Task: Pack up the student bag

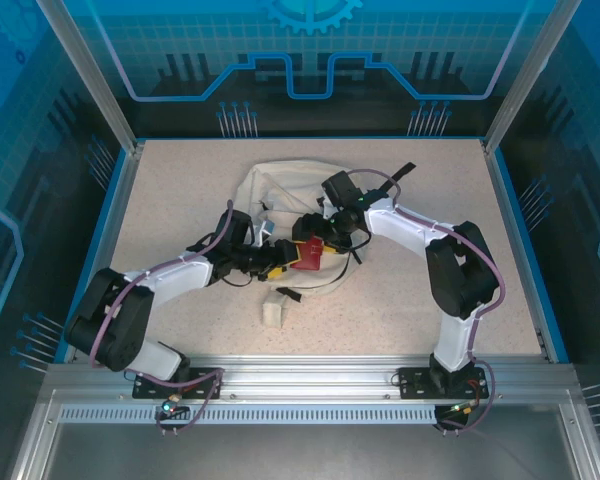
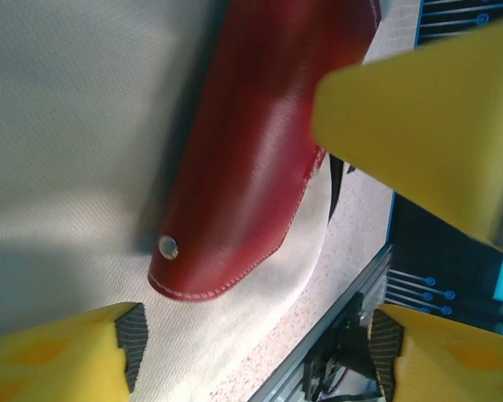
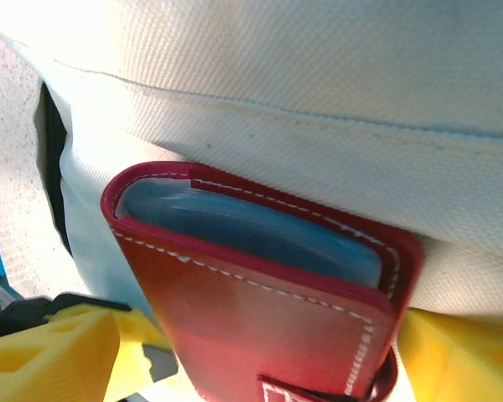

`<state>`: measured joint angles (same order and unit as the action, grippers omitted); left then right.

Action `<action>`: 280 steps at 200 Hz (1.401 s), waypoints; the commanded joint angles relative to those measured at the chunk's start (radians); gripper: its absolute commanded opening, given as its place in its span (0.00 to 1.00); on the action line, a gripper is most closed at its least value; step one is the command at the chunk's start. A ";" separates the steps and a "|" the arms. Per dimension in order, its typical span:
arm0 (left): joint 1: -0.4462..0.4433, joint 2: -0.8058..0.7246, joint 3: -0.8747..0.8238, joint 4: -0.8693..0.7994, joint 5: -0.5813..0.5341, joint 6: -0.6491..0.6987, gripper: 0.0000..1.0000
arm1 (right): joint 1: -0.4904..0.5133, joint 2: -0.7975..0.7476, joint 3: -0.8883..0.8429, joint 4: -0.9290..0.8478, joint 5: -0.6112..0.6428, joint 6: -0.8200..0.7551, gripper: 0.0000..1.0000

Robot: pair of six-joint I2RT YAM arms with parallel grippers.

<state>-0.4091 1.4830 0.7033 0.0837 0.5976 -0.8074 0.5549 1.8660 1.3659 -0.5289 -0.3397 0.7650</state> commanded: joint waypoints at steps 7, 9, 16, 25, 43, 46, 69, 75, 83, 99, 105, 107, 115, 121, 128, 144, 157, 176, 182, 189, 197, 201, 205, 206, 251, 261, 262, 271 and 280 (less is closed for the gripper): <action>-0.001 0.043 -0.002 0.084 0.016 -0.018 0.65 | -0.028 -0.013 0.008 0.025 -0.071 -0.008 0.87; -0.001 0.046 -0.001 0.082 0.011 -0.016 0.64 | -0.030 -0.016 0.005 0.027 -0.072 -0.007 0.87; -0.002 0.049 0.006 0.066 -0.013 -0.006 0.61 | -0.034 -0.021 -0.005 0.030 -0.073 -0.008 0.84; 0.000 0.052 0.013 0.042 -0.040 0.012 0.58 | -0.039 -0.029 -0.017 0.034 -0.074 -0.008 0.81; -0.001 0.060 0.021 0.031 -0.076 0.051 0.54 | -0.043 -0.041 -0.042 0.042 -0.077 -0.015 0.75; -0.001 0.063 0.024 0.033 -0.077 0.055 0.54 | -0.044 -0.043 -0.046 0.044 -0.077 -0.016 0.74; -0.002 0.102 0.050 0.035 -0.053 0.094 0.54 | -0.052 -0.036 -0.062 0.052 -0.088 -0.017 0.65; -0.001 0.107 0.057 0.024 -0.063 0.114 0.54 | -0.054 -0.029 -0.062 0.053 -0.091 -0.015 0.61; -0.002 0.116 0.065 0.015 -0.074 0.139 0.54 | -0.056 -0.022 -0.062 0.057 -0.095 -0.012 0.59; -0.001 0.142 0.087 0.006 -0.064 0.174 0.54 | -0.060 -0.004 -0.058 0.069 -0.110 -0.006 0.55; -0.002 0.152 0.094 0.010 -0.056 0.180 0.53 | -0.061 0.003 -0.056 0.072 -0.117 -0.003 0.53; -0.002 0.154 0.095 0.014 -0.051 0.180 0.53 | -0.061 0.005 -0.056 0.073 -0.119 -0.002 0.53; -0.001 0.160 0.096 0.042 -0.032 0.173 0.52 | -0.065 0.014 -0.054 0.082 -0.133 0.003 0.52; -0.001 0.166 0.097 0.069 -0.015 0.166 0.51 | -0.068 0.019 -0.053 0.089 -0.142 0.009 0.52; -0.002 0.173 0.100 0.098 0.009 0.157 0.51 | -0.070 0.023 -0.055 0.099 -0.155 0.015 0.52; -0.001 0.187 0.107 0.134 0.043 0.143 0.47 | -0.074 0.027 -0.056 0.112 -0.174 0.025 0.52; 0.001 0.192 0.111 0.150 0.060 0.137 0.42 | -0.079 0.026 -0.056 0.113 -0.180 0.027 0.52; 0.012 0.181 0.100 0.160 0.063 0.126 0.30 | -0.084 0.012 -0.056 0.101 -0.173 0.024 0.52; 0.017 0.174 0.094 0.165 0.065 0.121 0.27 | -0.086 0.004 -0.054 0.091 -0.165 0.018 0.53; 0.024 0.163 0.086 0.169 0.066 0.115 0.22 | -0.087 -0.007 -0.050 0.074 -0.150 0.011 0.54; 0.032 0.147 0.077 0.169 0.068 0.109 0.17 | -0.087 -0.026 -0.045 0.053 -0.126 -0.002 0.56; 0.035 0.137 0.073 0.167 0.068 0.107 0.15 | -0.088 -0.036 -0.043 0.041 -0.113 -0.007 0.57; 0.037 0.126 0.071 0.164 0.068 0.105 0.14 | -0.090 -0.049 -0.039 0.029 -0.097 -0.013 0.58; 0.037 0.124 0.070 0.163 0.068 0.103 0.14 | -0.090 -0.052 -0.039 0.027 -0.094 -0.014 0.59; 0.075 -0.029 0.052 0.046 0.007 0.081 0.10 | -0.124 -0.167 -0.040 -0.014 0.086 -0.016 0.66; 0.084 -0.057 0.064 0.011 -0.006 0.077 0.10 | -0.127 -0.158 -0.013 -0.037 0.114 -0.016 0.66; 0.085 -0.061 0.066 0.008 -0.008 0.077 0.10 | -0.127 -0.158 -0.010 -0.040 0.117 -0.017 0.66; 0.093 -0.083 0.079 -0.028 -0.032 0.071 0.10 | -0.124 -0.146 0.018 -0.054 0.142 -0.025 0.66; 0.098 -0.104 0.093 -0.054 -0.053 0.065 0.10 | -0.121 -0.129 0.050 -0.068 0.173 -0.036 0.66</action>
<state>-0.3340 1.4422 0.7609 0.1253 0.6075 -0.7200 0.4377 1.7130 1.3460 -0.5316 -0.2817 0.7582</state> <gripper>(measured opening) 0.129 0.662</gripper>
